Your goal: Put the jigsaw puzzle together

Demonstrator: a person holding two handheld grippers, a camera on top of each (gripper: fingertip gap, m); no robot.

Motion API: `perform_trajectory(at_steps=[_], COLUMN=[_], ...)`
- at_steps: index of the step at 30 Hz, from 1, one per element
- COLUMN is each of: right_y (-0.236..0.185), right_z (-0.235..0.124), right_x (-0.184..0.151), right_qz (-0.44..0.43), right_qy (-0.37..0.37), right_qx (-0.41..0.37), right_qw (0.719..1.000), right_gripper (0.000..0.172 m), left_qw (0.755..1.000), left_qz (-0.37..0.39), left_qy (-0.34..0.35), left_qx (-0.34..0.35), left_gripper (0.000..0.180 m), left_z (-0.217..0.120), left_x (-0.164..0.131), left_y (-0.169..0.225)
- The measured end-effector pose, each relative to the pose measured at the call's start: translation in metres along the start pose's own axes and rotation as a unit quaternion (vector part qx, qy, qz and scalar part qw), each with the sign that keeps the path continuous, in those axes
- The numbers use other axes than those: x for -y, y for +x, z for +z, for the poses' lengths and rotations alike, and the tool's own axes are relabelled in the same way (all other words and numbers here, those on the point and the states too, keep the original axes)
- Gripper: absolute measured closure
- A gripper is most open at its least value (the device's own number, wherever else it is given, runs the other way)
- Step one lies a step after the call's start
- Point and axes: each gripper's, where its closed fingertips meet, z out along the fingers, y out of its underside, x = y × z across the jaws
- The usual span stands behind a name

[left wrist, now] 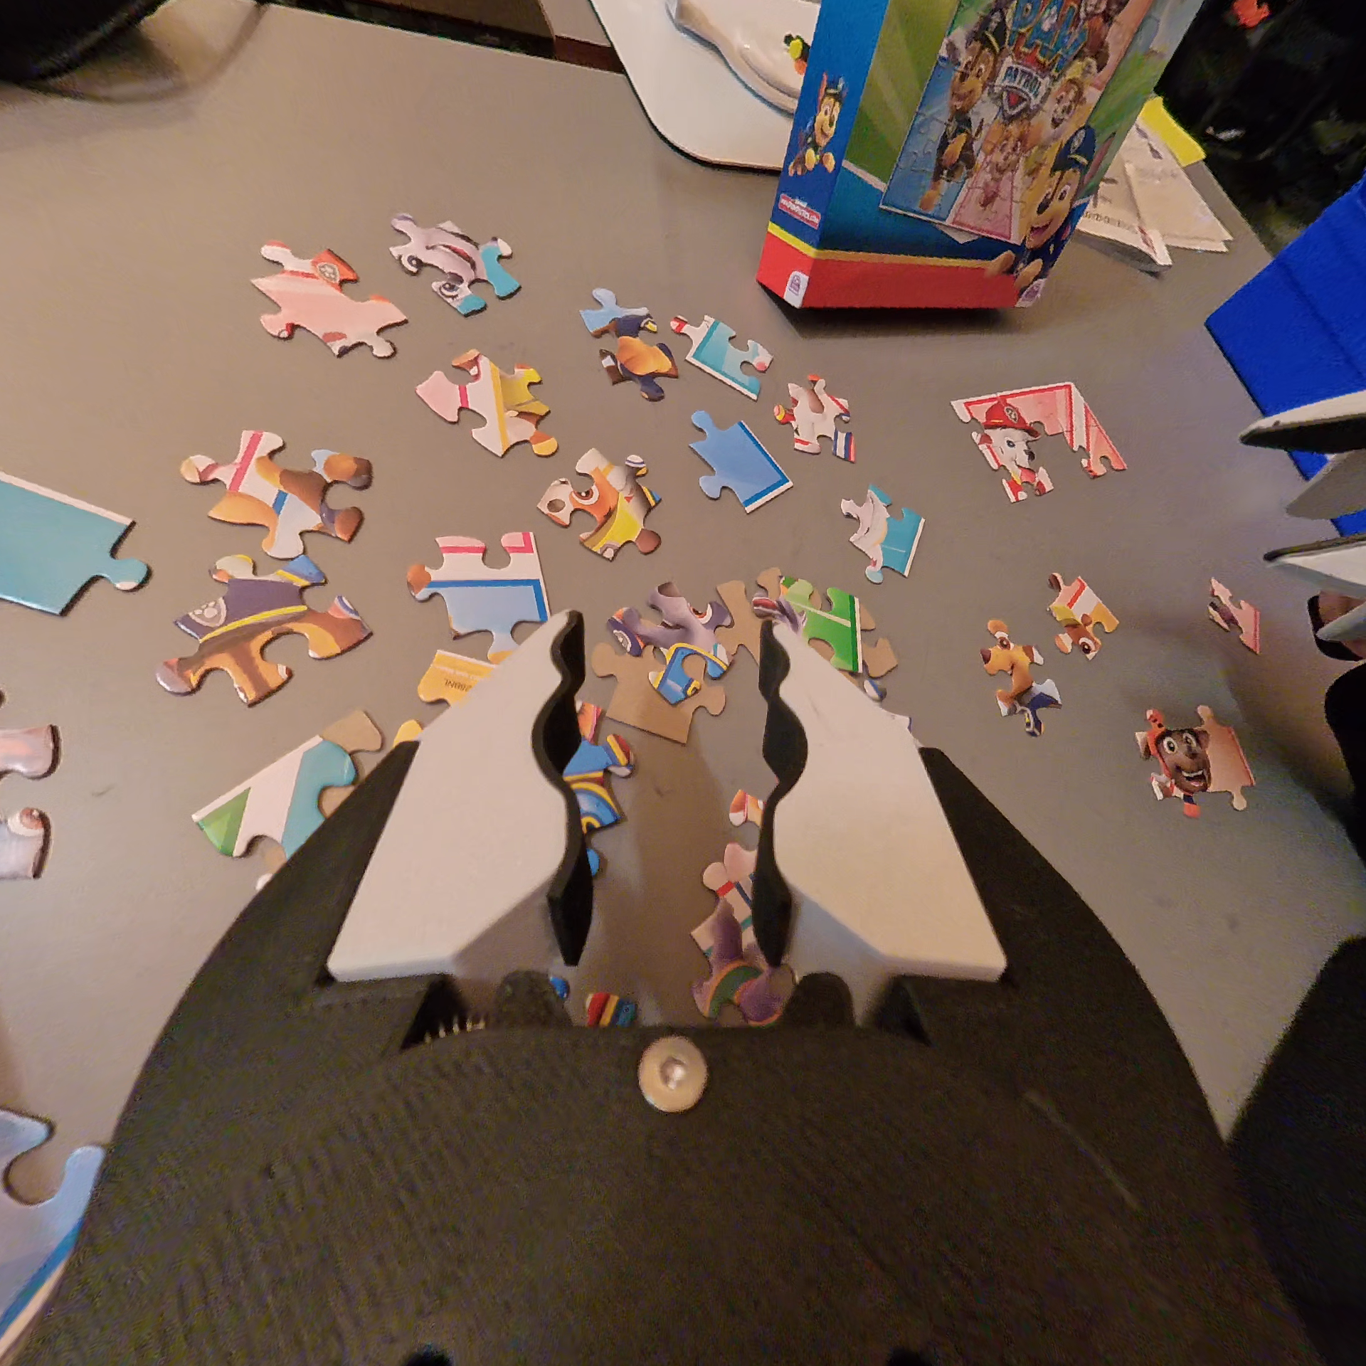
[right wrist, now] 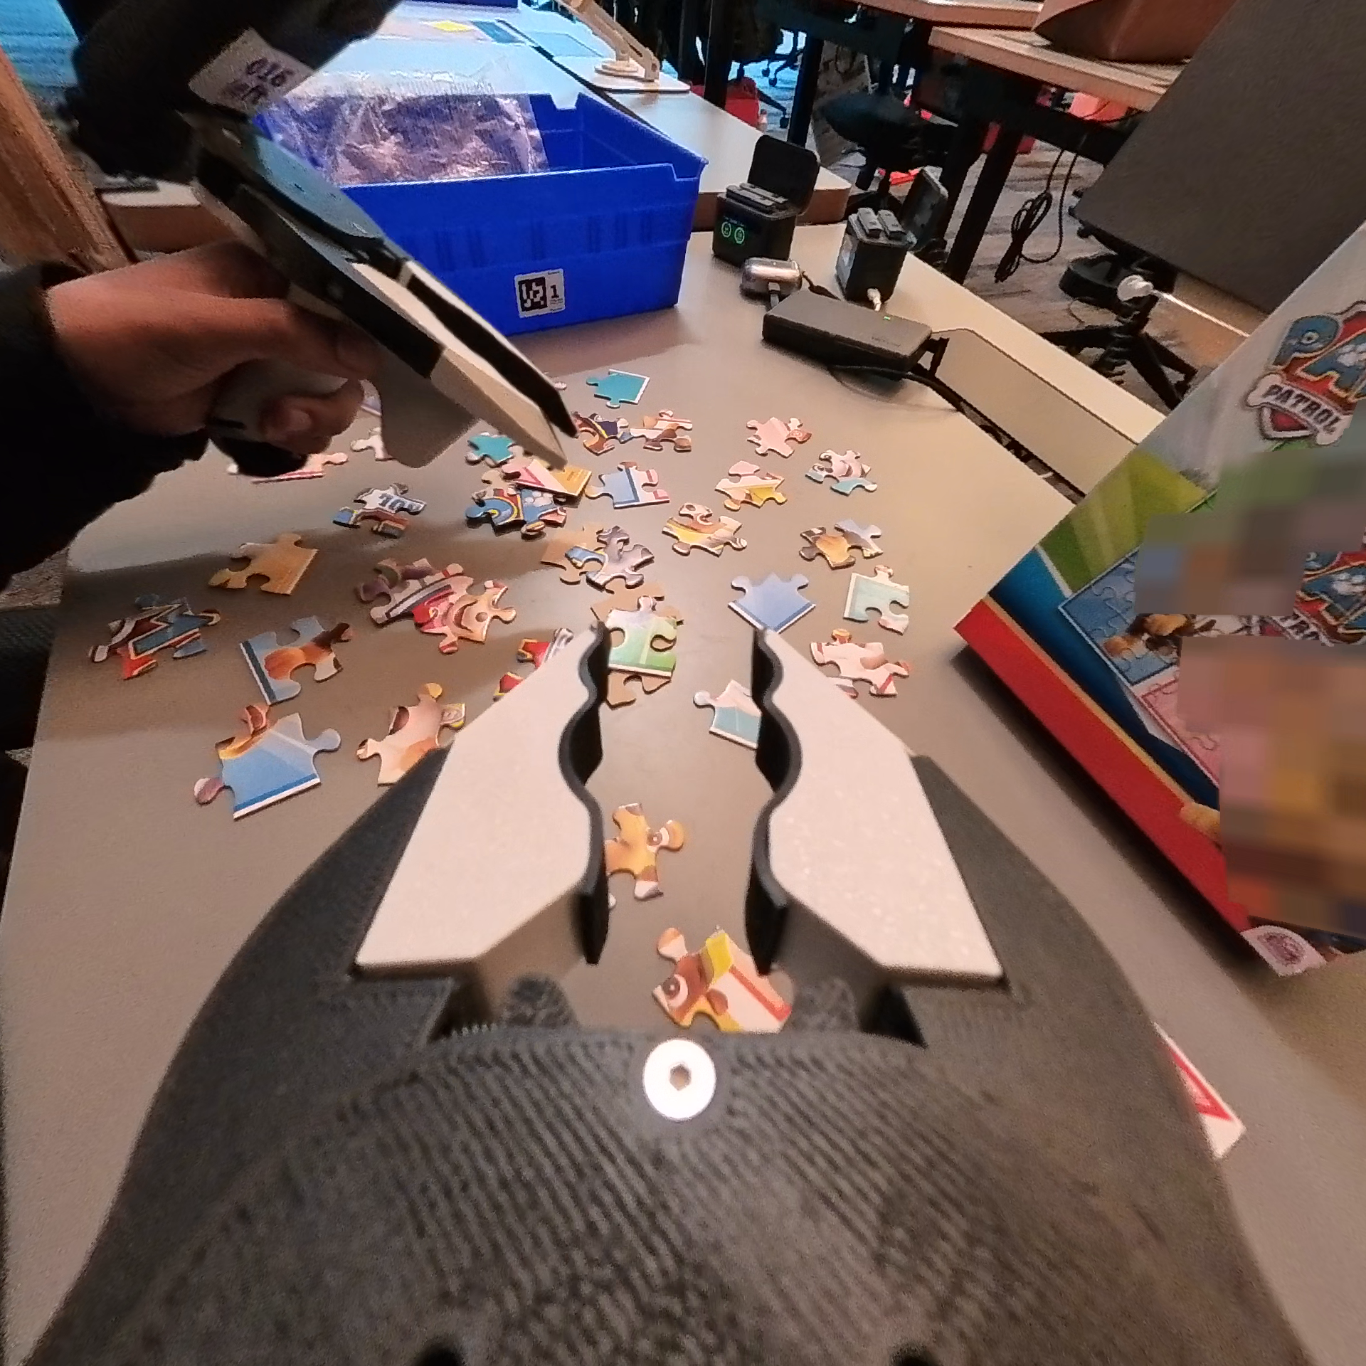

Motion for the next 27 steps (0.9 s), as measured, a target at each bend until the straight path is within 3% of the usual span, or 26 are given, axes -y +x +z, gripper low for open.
perform_trajectory(at_steps=[12, 23, 27], right_y=[0.005, 0.006, 0.002], right_z=[-0.002, 0.02, 0.041], right_x=[-0.006, -0.011, -0.005], right_qz=[0.015, 0.04, 0.065], right_qy=[-0.008, -0.061, -0.082], right_qx=[-0.009, -0.006, 0.015], right_qw=[1.0, 0.997, 0.994], right_gripper=[0.134, 0.133, 0.131], left_qw=[1.0, 1.0, 0.996], left_qz=[0.016, -0.005, -0.021], left_qy=[-0.002, 0.025, 0.078], left_qx=[0.006, 0.002, -0.022], left_gripper=[0.136, 0.137, 0.139], left_z=[0.007, 0.002, -0.005], left_x=[0.006, 0.012, 0.048], left_y=[-0.003, -0.022, -0.029])
